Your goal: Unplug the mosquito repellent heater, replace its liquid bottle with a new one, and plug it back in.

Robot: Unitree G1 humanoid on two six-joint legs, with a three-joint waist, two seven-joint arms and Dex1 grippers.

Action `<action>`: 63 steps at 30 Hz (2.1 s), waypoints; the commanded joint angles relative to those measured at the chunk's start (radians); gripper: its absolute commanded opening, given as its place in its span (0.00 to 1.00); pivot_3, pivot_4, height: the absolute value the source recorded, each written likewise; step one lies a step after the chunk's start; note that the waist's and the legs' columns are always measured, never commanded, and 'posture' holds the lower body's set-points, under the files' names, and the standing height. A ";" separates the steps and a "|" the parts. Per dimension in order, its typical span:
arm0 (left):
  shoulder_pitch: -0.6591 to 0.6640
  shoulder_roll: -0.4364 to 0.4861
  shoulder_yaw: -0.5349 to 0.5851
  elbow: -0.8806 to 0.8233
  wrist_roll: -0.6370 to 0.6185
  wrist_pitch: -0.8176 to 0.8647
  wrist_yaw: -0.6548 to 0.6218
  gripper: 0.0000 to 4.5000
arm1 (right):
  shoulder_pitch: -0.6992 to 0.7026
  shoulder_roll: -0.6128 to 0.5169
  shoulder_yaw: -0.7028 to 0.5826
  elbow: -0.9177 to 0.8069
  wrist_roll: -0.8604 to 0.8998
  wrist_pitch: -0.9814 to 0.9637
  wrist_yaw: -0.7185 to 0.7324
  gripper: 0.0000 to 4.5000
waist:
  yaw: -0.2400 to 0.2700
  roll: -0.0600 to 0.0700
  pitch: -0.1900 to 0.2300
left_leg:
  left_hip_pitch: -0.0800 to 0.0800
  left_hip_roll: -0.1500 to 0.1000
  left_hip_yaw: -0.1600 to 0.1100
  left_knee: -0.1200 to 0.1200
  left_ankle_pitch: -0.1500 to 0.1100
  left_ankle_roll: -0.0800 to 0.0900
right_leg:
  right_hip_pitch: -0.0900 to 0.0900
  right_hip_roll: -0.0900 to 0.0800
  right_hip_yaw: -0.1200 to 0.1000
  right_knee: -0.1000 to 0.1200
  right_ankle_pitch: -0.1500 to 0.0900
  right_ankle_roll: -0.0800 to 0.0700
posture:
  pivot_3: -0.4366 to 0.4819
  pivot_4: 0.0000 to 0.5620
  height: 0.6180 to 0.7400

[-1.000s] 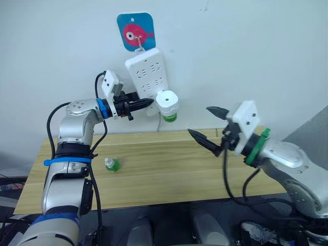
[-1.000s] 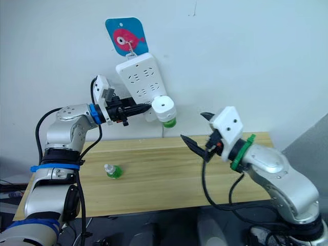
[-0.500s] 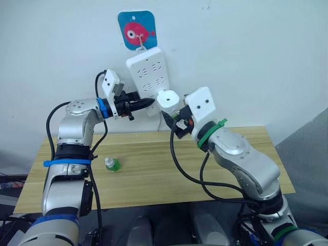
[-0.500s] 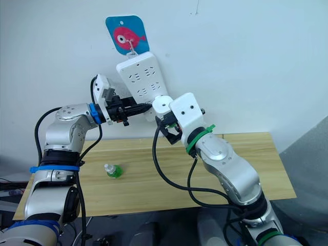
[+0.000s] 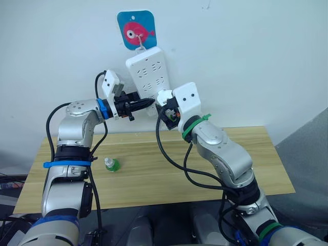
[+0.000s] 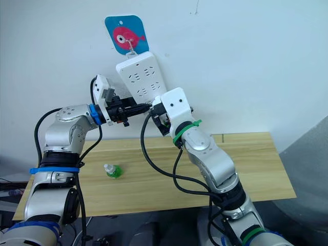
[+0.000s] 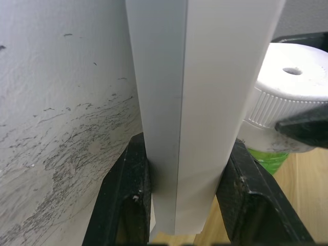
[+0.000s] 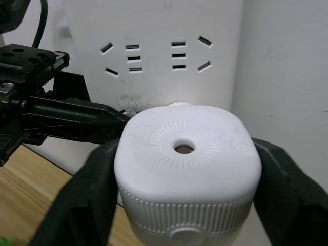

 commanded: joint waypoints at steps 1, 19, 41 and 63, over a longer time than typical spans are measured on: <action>0.003 -0.001 -0.005 -0.045 -0.007 -0.008 0.008 0.29 | -0.011 0.015 -0.006 -0.029 -0.015 -0.027 0.020 0.66 | 0.000 0.000 0.000 | 0.000 0.000 0.000 0.000 0.000 0.000 | 0.000 0.000 0.000 0.000 0.000 0.000 | 0.28 0.34 1.00; 0.036 0.021 -0.007 0.013 0.051 -0.111 0.112 0.29 | 0.051 -0.023 -0.107 -0.353 0.045 0.273 0.084 0.66 | 0.000 0.001 0.001 | 0.004 0.001 0.001 0.000 0.002 0.001 | 0.001 0.002 0.002 0.003 0.000 0.000 | 0.30 0.36 1.00; 0.497 0.144 0.047 -0.711 -0.100 -0.096 0.124 1.00 | 0.104 0.183 -0.522 -0.319 0.370 0.279 0.127 0.66 | 0.014 0.003 0.002 | -0.002 0.001 0.005 -0.002 0.002 0.001 | -0.009 0.001 0.006 0.008 0.000 -0.001 | 0.35 0.34 1.00; 0.363 -0.147 -0.108 -0.596 -0.033 -0.263 0.254 1.00 | 0.077 0.230 -0.564 -0.150 1.247 0.005 -0.566 0.66 | -0.004 0.004 0.003 | -0.001 0.001 0.007 -0.001 0.002 0.001 | -0.010 0.002 0.008 0.013 -0.001 -0.002 | 0.31 0.32 1.00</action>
